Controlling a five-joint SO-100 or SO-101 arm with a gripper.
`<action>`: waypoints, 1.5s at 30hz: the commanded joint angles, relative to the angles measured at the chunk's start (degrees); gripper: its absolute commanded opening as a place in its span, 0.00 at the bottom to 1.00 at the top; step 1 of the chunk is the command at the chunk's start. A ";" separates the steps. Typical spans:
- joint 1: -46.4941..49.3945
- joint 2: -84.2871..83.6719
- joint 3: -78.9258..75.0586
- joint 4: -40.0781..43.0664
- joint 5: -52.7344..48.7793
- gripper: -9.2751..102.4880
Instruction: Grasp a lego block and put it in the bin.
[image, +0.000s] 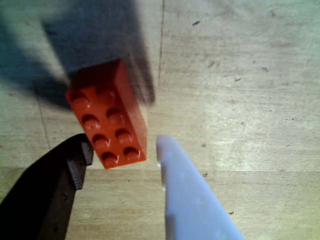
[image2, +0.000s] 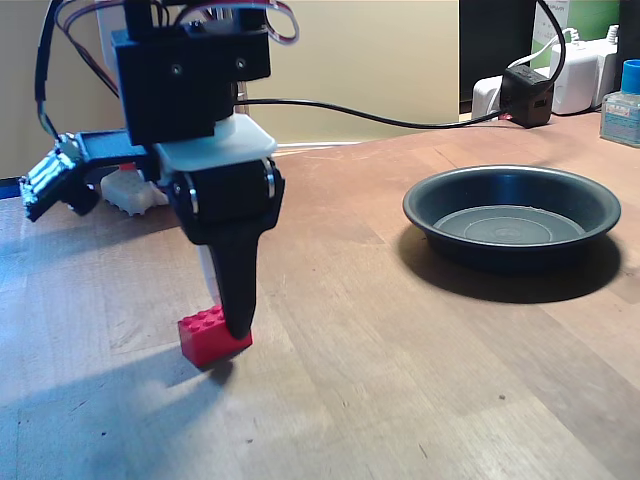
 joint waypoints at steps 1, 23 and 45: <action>0.09 0.35 -0.70 0.18 0.00 0.17; 0.79 -5.45 -1.85 -2.55 -0.09 0.14; 0.00 -1.41 -3.25 5.45 1.93 0.08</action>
